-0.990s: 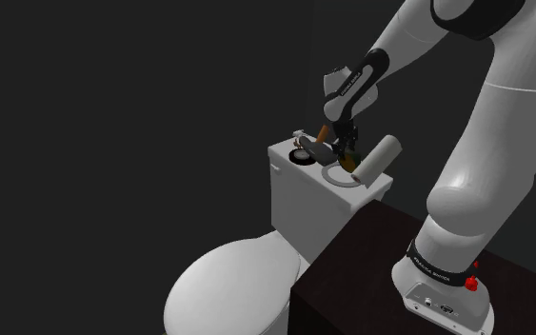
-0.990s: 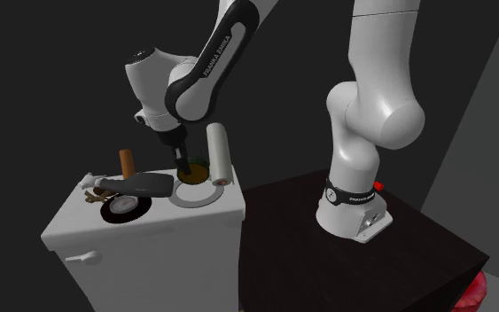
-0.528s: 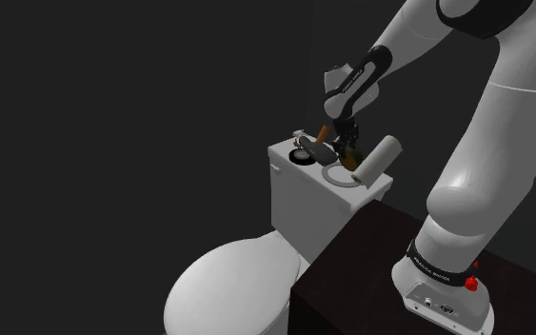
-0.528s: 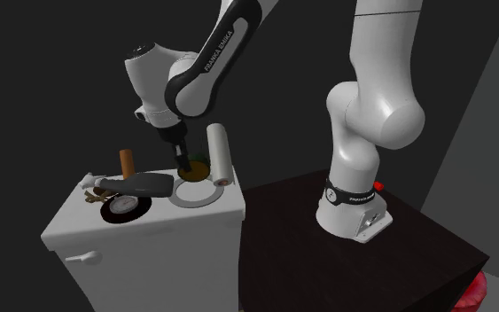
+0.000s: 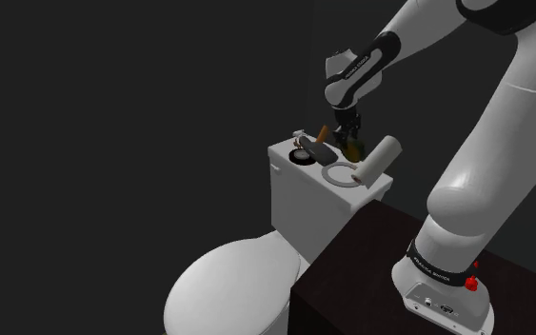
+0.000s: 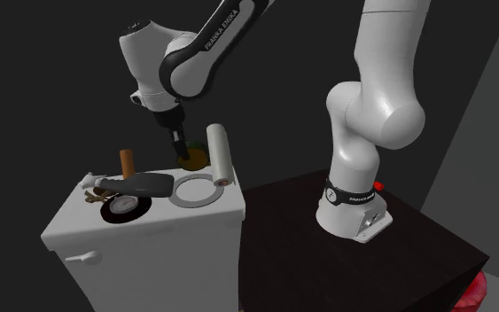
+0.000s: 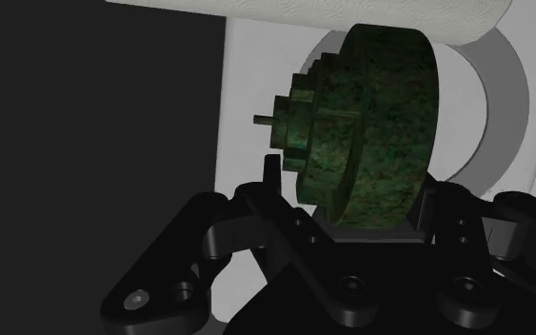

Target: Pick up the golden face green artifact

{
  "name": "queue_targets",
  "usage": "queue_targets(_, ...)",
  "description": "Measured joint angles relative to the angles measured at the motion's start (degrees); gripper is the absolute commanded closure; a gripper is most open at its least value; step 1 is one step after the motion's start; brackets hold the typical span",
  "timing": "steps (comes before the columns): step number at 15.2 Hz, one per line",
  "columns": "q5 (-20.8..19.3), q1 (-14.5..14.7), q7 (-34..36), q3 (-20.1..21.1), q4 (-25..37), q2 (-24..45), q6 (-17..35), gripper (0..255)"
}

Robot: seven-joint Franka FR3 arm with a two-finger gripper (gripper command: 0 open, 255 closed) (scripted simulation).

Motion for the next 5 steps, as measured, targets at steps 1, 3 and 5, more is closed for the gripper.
queue_targets(1,-0.02,0.07,-0.07,0.08,0.11,-0.79,-0.89,255)
queue_targets(3,0.06,0.10,-0.41,0.12,0.67,-1.59,-2.22,255)
queue_targets(5,0.17,0.19,-0.67,0.24,1.30,-2.38,-3.63,255)
